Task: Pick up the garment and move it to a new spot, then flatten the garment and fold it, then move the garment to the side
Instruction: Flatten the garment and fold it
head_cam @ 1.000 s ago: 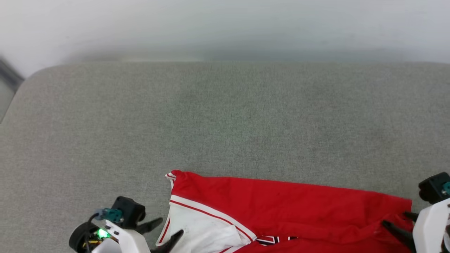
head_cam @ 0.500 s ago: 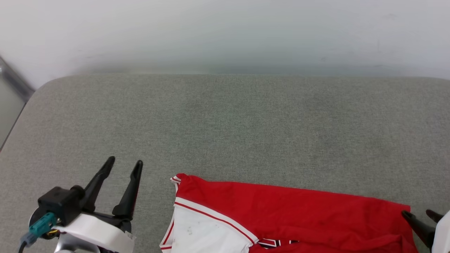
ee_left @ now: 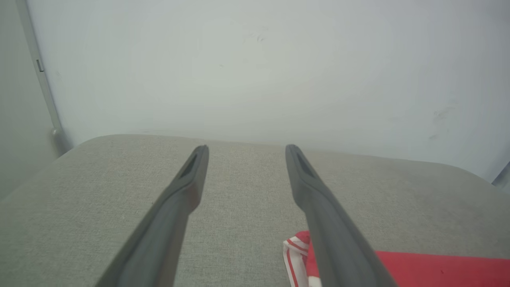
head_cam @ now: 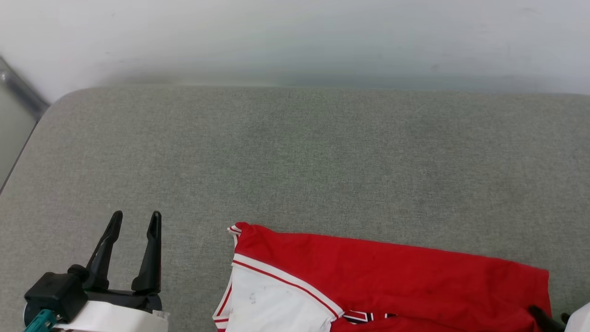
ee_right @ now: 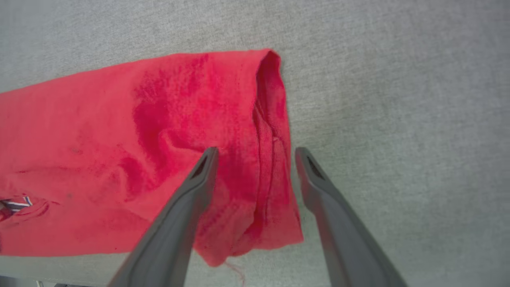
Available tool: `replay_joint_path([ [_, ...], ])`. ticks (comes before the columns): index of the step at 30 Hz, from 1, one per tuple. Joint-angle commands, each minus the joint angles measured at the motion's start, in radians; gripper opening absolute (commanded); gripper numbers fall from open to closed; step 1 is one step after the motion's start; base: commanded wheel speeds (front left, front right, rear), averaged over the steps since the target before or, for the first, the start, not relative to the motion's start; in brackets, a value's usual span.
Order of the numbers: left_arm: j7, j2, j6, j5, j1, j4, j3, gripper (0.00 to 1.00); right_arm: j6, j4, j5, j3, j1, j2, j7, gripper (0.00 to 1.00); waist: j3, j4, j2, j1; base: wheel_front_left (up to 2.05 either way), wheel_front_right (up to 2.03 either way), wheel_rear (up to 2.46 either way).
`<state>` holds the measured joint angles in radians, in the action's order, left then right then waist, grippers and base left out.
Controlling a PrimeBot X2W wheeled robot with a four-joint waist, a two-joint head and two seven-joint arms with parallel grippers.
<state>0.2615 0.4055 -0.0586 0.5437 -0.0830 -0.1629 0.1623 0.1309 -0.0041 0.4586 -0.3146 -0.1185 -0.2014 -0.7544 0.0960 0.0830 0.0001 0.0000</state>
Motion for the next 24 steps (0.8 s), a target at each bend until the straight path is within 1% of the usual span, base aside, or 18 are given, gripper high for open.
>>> replay_joint_path([
  [1, 0.004, -0.019, 0.022, -0.012, -0.009, 0.007, -0.015, 1.0, 0.0, 0.014, -0.01, -0.009, 0.012, 0.007, 0.009, 1.0, 0.008, 0.006, -0.0001, 0.0, 0.0, 0.0, 0.0],
  [3, 0.004, -0.041, 0.056, -0.03, -0.01, 0.021, -0.036, 1.0, 0.0, 0.04, -0.028, -0.023, 0.019, 0.015, 0.019, 1.0, 0.017, 0.011, -0.0001, 0.0, 0.0, 0.0, 0.0],
  [7, 0.004, -0.087, 0.112, -0.063, 0.002, 0.046, -0.068, 1.0, 0.0, 0.096, -0.086, -0.04, 0.028, 0.004, 0.045, 1.0, 0.04, 0.026, -0.0001, 0.0, 0.0, 0.0, 0.0],
  [11, 0.005, -0.121, 0.147, -0.091, 0.018, 0.064, -0.095, 1.0, 0.0, 0.149, -0.067, -0.024, 0.045, 0.02, 0.053, 1.0, 0.065, 0.037, -0.0001, 0.0, 0.0, 0.0, 0.0],
  [14, 0.005, -0.138, 0.164, -0.107, 0.03, 0.074, -0.107, 1.0, 0.0, 0.187, -0.034, 0.001, 0.057, 0.022, 0.047, 1.0, 0.082, 0.045, -0.0001, 0.0, 0.0, 0.0, 0.0],
  [16, 0.005, -0.149, 0.171, -0.116, 0.036, 0.08, -0.112, 1.0, 0.002, 0.211, -0.012, 0.037, 0.056, 0.027, 0.036, 1.0, 0.09, 0.051, -0.0001, 0.0, 0.0, 0.0, 0.0],
  [21, 0.005, -0.161, 0.183, -0.129, 0.051, 0.095, -0.12, 1.0, 0.007, 0.234, 0.094, 0.141, 0.044, 0.075, -0.004, 1.0, 0.09, 0.058, -0.0001, 0.0, 0.0, 0.0, 0.0],
  [24, 0.005, -0.183, 0.187, -0.103, 0.05, 0.094, -0.128, 1.0, 0.007, 0.238, 0.125, 0.168, 0.038, 0.087, -0.005, 1.0, 0.082, 0.057, -0.0001, 0.0, 0.0, 0.0, 0.0],
])
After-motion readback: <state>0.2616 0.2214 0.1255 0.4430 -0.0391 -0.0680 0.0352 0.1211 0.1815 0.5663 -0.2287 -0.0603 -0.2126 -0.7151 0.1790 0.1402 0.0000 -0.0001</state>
